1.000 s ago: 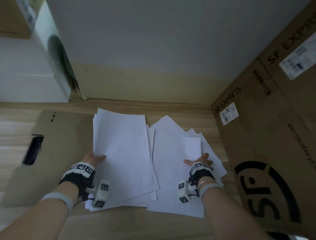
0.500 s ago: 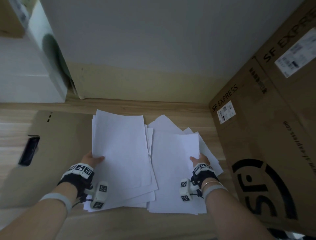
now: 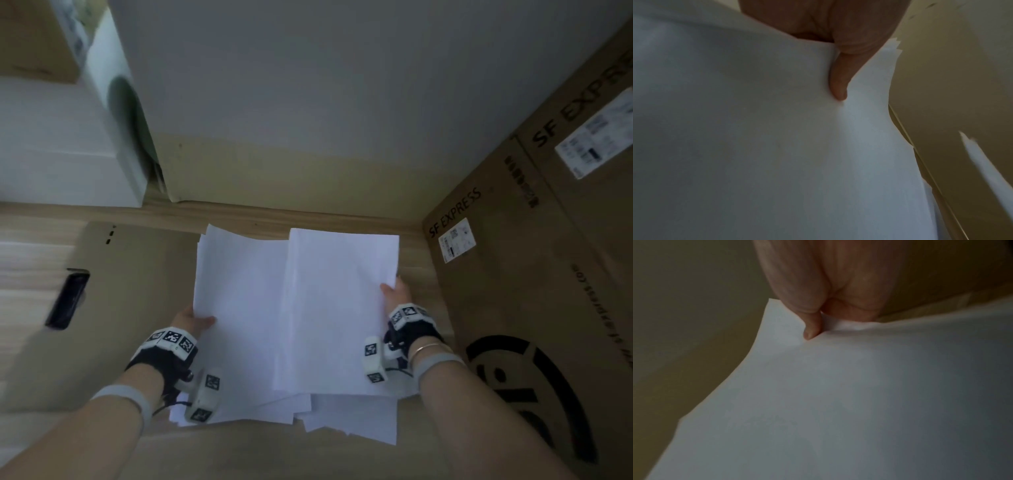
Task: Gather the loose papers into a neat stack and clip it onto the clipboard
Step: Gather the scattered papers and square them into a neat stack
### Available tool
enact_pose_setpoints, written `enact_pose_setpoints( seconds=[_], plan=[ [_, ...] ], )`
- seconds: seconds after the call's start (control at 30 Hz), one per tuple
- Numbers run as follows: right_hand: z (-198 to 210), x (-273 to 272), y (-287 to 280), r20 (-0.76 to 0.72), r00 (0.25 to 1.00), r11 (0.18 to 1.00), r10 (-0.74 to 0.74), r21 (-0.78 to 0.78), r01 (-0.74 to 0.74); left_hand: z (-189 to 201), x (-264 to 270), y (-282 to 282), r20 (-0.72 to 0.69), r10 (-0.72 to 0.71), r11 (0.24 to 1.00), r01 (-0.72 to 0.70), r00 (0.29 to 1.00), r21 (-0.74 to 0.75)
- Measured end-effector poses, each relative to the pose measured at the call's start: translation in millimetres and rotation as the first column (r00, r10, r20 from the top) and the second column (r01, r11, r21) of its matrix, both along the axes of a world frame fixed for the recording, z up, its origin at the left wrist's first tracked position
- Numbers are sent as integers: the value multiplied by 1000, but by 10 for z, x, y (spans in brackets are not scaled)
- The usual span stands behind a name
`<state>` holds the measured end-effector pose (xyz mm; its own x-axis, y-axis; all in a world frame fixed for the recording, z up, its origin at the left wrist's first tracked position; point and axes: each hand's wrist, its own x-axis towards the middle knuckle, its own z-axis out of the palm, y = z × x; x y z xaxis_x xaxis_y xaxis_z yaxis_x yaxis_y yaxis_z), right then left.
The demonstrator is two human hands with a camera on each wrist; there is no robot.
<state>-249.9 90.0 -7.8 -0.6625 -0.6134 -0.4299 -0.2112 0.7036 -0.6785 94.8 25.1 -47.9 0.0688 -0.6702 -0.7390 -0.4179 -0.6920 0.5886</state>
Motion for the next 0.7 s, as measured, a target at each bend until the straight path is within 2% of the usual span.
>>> enact_pose_setpoints(
  seconds=[0.13, 0.27, 0.33, 0.5, 0.63, 0.7],
  plan=[
    [-294, 574, -199, 12, 994, 990, 113, 84, -113, 7, 6, -18, 0, -14, 999, 14, 1000, 30],
    [-428, 1034, -335, -30, 988, 981, 149, 131, -143, 19, 17, -20, -26, 17, 999, -16, 1000, 28],
    [-457, 1197, -380, 13, 990, 983, 142, 116, -143, 32, 12, -9, -35, -5, 1000, 6, 999, 25],
    [-466, 1386, -396, 144, 973, 984, 178, -16, -178, 96, -9, 24, -67, -45, 996, 39, 997, -80],
    [-230, 1222, -325, 272, 961, 976, 55, -219, 7, 373, 4, -35, -230, -68, 972, 13, 971, -234],
    [-14, 1146, -334, 307, 949, 939, 67, -342, 44, 564, -31, -115, -256, -126, 946, 39, 958, -321]
  ],
)
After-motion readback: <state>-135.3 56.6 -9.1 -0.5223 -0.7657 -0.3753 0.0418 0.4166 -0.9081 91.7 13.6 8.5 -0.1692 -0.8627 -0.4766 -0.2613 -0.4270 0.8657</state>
